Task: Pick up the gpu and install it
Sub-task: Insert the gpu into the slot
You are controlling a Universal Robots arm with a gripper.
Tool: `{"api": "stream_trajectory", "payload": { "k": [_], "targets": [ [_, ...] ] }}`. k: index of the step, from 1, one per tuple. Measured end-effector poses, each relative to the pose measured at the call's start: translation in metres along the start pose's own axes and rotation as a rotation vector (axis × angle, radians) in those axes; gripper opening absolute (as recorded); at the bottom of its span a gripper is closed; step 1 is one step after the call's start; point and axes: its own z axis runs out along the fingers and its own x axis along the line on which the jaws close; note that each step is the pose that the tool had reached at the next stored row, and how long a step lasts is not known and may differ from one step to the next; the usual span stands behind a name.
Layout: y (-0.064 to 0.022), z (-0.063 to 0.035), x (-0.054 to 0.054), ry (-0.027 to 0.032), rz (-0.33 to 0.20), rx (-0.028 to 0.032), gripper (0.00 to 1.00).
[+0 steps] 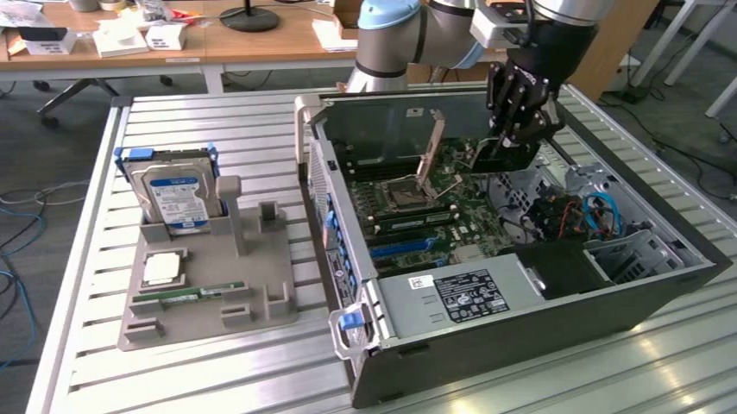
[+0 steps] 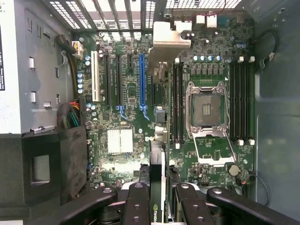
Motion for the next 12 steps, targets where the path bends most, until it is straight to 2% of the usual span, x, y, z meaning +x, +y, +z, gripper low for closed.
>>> {"api": "stream_trajectory", "payload": {
  "k": [4, 12],
  "targets": [
    [0.002, 0.0001, 0.0, -0.0001, 0.0, 0.0002, 0.26],
    [0.0149, 0.0008, 0.0, -0.0001, 0.0, 0.0001, 0.26]
  ]
}}
